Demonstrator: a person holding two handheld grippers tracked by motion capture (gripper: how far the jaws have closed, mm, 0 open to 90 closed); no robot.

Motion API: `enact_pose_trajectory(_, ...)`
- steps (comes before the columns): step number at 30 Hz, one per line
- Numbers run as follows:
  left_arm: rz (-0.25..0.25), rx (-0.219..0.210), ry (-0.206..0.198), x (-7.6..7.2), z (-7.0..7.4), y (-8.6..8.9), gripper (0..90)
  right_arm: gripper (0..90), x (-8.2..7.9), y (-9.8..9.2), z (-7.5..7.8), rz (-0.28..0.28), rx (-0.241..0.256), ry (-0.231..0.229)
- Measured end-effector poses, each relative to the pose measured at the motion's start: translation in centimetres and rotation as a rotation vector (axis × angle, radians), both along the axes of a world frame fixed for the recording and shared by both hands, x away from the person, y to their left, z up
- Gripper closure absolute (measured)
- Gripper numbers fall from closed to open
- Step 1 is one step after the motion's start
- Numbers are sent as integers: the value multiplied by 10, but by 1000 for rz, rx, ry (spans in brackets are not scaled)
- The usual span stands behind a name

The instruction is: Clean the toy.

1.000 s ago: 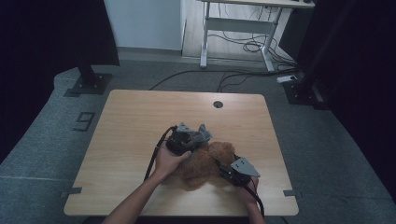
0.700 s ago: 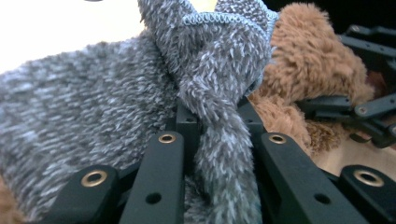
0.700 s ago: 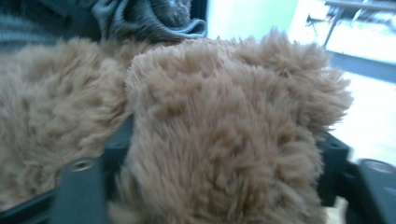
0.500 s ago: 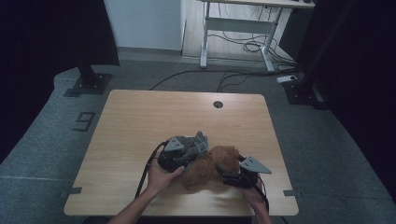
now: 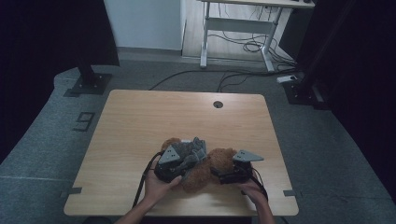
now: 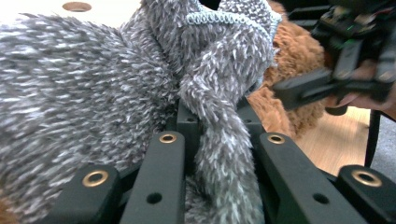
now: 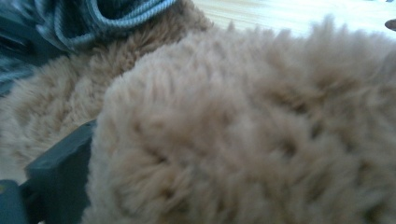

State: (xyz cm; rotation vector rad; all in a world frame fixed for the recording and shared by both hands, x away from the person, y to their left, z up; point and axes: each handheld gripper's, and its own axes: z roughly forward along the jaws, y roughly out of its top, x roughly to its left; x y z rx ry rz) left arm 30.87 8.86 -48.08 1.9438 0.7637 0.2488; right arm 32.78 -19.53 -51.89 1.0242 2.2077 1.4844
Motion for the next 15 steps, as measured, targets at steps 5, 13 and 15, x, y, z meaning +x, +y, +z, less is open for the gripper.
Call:
enact_pose_trajectory(5,19,0,-3,5,3,4,777,341,-5,12,6,-34,-69,-53)
enact_pose_trajectory(13,70,9,-20,30,19,11,777,473,3,30,15,-130,-56,-173)
enact_pose_trajectory(15,89,9,-26,41,25,13,777,477,9,35,15,-170,-42,-214)
